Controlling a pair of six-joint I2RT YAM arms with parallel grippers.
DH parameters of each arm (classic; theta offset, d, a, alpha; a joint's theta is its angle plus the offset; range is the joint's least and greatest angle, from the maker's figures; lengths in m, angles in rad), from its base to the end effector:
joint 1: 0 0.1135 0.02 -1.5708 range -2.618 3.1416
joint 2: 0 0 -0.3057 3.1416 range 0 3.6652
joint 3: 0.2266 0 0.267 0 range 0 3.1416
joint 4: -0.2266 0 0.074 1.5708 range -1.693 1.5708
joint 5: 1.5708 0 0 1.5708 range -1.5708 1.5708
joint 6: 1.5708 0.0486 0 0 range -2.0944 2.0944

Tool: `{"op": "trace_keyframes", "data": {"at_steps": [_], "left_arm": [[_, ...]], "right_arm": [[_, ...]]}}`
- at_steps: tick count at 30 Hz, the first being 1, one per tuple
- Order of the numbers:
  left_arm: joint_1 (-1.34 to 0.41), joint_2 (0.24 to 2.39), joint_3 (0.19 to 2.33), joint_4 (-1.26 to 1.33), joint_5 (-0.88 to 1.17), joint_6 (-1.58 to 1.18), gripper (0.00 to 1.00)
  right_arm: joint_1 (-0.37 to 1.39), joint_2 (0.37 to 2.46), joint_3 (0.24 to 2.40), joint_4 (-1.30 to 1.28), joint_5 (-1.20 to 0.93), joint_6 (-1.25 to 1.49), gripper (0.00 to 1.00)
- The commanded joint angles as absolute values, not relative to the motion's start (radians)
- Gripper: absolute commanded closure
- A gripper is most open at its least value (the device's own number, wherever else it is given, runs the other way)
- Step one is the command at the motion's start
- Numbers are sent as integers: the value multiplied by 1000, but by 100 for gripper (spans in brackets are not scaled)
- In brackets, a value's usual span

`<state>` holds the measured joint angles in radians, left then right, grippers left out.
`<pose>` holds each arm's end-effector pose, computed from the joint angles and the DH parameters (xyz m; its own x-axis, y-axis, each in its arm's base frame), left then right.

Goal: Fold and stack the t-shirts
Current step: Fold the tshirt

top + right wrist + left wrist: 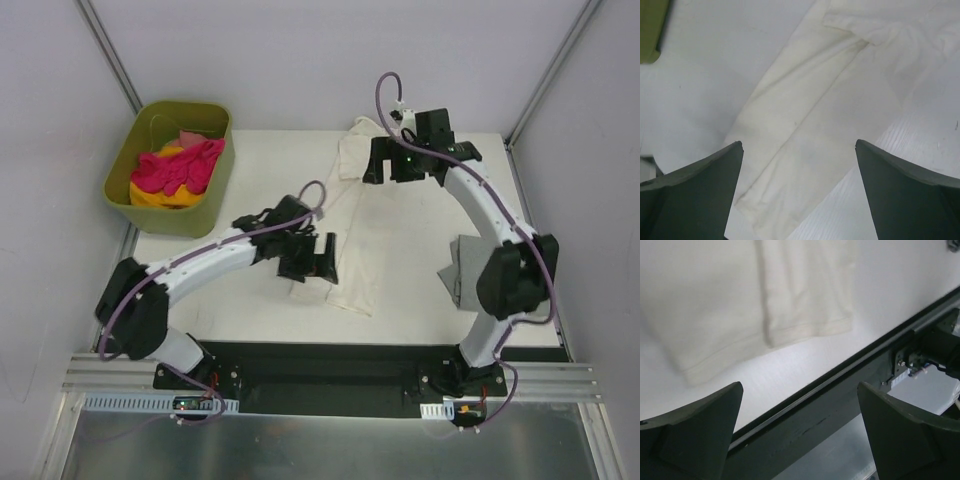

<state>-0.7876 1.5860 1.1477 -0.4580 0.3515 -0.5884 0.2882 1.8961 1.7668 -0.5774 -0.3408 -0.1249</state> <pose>0.2424 -0.2672 0.2696 -0.9119 0.1773 -0.3702 0.3738 0.7314 -0.5703 0.4504 0.1505 0.3513 -0.5540 -0.2867 -0.7816 -0.5851 0.8019 0.1206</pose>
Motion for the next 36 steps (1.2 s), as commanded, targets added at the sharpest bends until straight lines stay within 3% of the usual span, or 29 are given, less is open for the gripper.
{"op": "trace_keyframes", "data": {"at_steps": [1, 7, 16, 28, 36], "left_arm": [[-594, 1351, 904, -502, 284, -652, 1], [-462, 1253, 776, -499, 287, -687, 1], [-407, 1301, 773, -494, 310, -704, 1], [-206, 1241, 648, -497, 325, -712, 1], [-124, 1233, 617, -497, 333, -723, 1]], "right_arm": [[350, 1654, 1530, -522, -252, -228, 0], [576, 1453, 1231, -552, 36, -307, 0], [1006, 1433, 1103, -618, 78, -362, 3], [1055, 1643, 1137, -525, -11, -405, 31], [1055, 1764, 1152, -468, 49, -425, 37]]}}
